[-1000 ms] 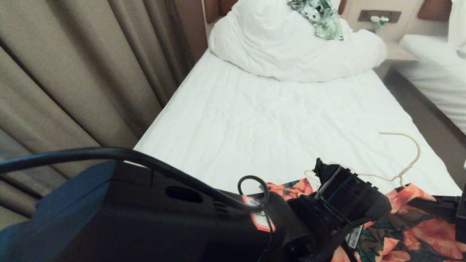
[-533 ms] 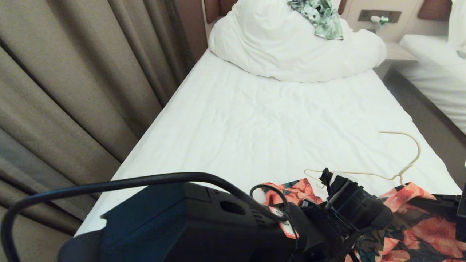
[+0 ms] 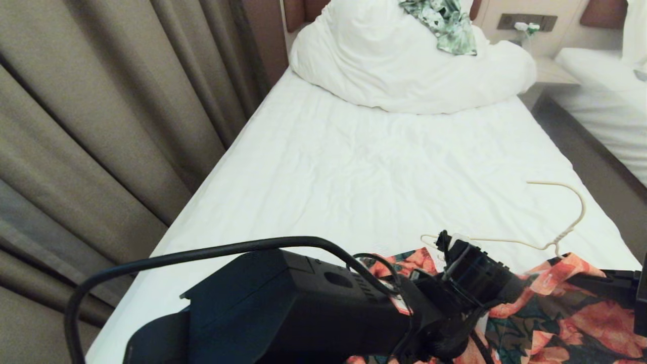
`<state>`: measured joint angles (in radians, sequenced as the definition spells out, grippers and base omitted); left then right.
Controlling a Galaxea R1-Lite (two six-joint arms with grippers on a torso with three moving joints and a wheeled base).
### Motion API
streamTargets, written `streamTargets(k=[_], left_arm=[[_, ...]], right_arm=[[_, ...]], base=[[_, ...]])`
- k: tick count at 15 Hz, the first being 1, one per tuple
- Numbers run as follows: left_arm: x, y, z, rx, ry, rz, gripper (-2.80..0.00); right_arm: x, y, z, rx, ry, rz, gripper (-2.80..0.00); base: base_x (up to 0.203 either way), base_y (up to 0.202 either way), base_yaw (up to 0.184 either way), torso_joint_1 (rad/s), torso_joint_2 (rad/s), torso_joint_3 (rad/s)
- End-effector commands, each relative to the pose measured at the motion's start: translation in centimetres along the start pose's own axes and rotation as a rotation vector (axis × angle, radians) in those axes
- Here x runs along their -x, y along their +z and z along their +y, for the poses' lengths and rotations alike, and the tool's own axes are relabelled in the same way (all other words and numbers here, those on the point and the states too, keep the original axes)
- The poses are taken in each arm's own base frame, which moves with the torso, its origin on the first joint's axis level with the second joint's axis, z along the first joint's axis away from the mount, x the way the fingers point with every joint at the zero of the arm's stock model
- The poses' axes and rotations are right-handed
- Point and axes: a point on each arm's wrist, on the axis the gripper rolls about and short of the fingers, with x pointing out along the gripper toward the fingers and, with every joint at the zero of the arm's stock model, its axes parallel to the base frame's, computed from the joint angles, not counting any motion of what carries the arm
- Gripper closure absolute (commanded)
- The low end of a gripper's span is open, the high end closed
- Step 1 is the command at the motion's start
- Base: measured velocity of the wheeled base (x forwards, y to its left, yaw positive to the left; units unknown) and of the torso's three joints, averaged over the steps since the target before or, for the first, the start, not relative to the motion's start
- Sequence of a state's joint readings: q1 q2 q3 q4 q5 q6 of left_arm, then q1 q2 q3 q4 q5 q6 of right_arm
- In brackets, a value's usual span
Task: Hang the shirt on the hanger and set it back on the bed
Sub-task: Hook the other side of the shirt onto the hanger
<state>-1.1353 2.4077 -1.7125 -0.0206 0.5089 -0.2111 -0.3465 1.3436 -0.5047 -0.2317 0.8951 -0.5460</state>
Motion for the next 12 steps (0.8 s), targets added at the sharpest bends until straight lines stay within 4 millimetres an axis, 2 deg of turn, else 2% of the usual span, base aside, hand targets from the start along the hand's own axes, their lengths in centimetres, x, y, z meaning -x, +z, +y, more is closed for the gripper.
streamTargets(k=[1, 4, 8, 12], left_arm=[[-0.2, 0.2, 0.2, 0.011, 0.007, -0.007, 0.0], [-0.1, 0.1, 0.4, 0.019, 0.023, -0.011, 0.0], [0.2, -0.5, 1.0, 0.018, 0.05, 0.009, 0.0], [1.0, 0.6, 2.4, 0.036, 0.067, -0.005, 0.0]], right_arm=[[0.0, 0.0, 0.0, 0.005, 0.005, -0.005, 0.0], [0.1, 0.2, 0.0, 0.01, 0.007, -0.013, 0.0], [0.5, 1.5, -0.2, -0.013, 0.024, -0.063, 0.0], [1.0, 2.7, -0.1, 0.001, 0.022, -0.099, 0.0]], base=[[0.0, 0.0, 0.0, 0.0, 0.0, 0.0], [0.0, 0.0, 0.0, 0.0, 0.0, 0.0], [0.0, 0.0, 0.0, 0.0, 0.0, 0.0], [0.0, 0.0, 0.0, 0.0, 0.0, 0.0]])
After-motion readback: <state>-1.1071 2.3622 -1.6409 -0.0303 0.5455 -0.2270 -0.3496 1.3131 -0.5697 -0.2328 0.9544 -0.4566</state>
